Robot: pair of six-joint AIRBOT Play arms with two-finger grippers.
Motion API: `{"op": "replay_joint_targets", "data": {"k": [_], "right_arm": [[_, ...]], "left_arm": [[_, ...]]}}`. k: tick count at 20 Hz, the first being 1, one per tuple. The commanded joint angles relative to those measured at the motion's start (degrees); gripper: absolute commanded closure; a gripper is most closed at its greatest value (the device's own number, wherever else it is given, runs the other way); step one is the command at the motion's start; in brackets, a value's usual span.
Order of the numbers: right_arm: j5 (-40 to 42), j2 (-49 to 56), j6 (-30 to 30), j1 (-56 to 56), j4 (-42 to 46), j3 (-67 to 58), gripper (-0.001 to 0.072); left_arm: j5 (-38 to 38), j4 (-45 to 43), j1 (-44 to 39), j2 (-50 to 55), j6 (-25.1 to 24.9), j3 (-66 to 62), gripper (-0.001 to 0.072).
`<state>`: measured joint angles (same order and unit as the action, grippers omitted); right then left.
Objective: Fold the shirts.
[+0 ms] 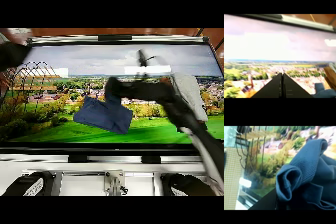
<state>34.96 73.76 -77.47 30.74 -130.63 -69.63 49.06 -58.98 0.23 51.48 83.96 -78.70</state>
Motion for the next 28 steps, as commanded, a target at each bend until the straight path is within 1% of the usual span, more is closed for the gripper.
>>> {"op": "replay_joint_targets", "data": {"k": [1, 4, 5, 6, 7, 8, 9, 11, 13, 14, 16, 17, 18, 20, 21, 22, 24, 25, 26, 28], "right_arm": [[-11.65, 14.19, 1.42, 7.67, -4.37, -4.42, 0.0631], [-11.67, 24.04, 4.76, 9.68, -4.5, -13.0, 0.063], [-11.67, 26.21, 5.29, 10.01, -4.5, -15.21, 0.0594], [-11.69, 27.85, 6.03, 10.1, -4.52, -16.72, 0.0394], [-11.52, 28.59, 6.75, 10.08, -4.46, -17.11, 0.0154], [-10.23, 28.76, 6.78, 9.88, -3.85, -17.09, 0.0132], [-7.69, 28.63, 6.75, 9.2, -3.61, -17.09, 0.0132], [1.09, 27.39, 6.73, 6.93, -0.13, -17.09, 0.0132], [13.33, 24.81, 6.75, 3.63, 9.49, -17.09, 0.0132], [20.7, 23.15, 6.84, 1.7, 16.28, -17.09, 0.0132], [34.6, 20.5, 6.84, -2.32, 27.1, -17.03, 0.0132], [39.21, 19.54, 6.62, -4.17, 30.42, -16.48, 0.0132], [41.2, 18.36, 6.43, -6.08, 31.28, -14.56, 0.0132], [39.93, 16.26, 5.9, -8.68, 28.33, -7.98, 0.0132], [38.86, 15.76, 5.05, -9.44, 26.14, -4.57, 0.0062], [37.35, 15.65, 4.44, -10.21, 22.93, -1.42, 0.0035], [31.01, 15.67, 1.18, -11.04, 13.46, 3.28, 0.0021], [27.36, 15.67, 0.04, -11.02, 10.32, 4.81, 0.0021], [24.7, 15.74, 0.15, -10.86, 9.88, 5.6, 0.0022], [22.51, 16.87, 0.96, -10.75, 9.84, 5.95, 0.0023]], "left_arm": [[7.3, -2.38, 8.98, -8.87, 0.79, 0.04, 0.0673], [12.98, -2.45, 9.99, -10.49, 0.74, 0.35, 0.0673], [14.27, -2.45, 9.99, -10.4, 0.72, 0.35, 0.0673], [15.02, -2.6, 9.99, -10.25, 0.61, 0.44, 0.0673], [15.02, -2.6, 9.99, -10.25, 0.55, 0.76, 0.0673], [15.02, -2.6, 9.99, -10.23, 0.55, 1.07, 0.0673], [15.06, -2.6, 9.99, -10.25, 0.55, 1.38, 0.0673], [15.12, -2.6, 9.99, -10.25, 0.52, 1.95, 0.0672], [15.12, -2.62, 9.99, -10.25, 0.46, 2.14, 0.0672], [15.12, -2.6, 9.99, -10.25, -0.44, 2.14, 0.0673], [15.12, -2.62, 9.99, -10.25, -0.79, 2.14, 0.0673], [15.12, -2.62, 9.99, -10.25, -0.81, 2.14, 0.0673], [15.12, -2.62, 9.99, -10.25, -0.79, 2.14, 0.0672], [15.12, -2.62, 9.99, -10.25, -0.81, 2.14, 0.0672], [15.12, -2.62, 9.99, -10.25, -0.81, 2.14, 0.0672], [15.17, -2.62, 9.99, -10.25, -1.09, 2.14, 0.0672], [15.15, -2.6, 9.99, -10.23, -3.28, 2.14, 0.0672], [15.12, -2.62, 9.99, -10.23, -3.37, 2.14, 0.0672], [15.15, -2.62, 9.99, -10.23, -3.34, 2.14, 0.0672], [15.15, -2.62, 9.99, -10.23, -3.34, 2.16, 0.0672]]}}
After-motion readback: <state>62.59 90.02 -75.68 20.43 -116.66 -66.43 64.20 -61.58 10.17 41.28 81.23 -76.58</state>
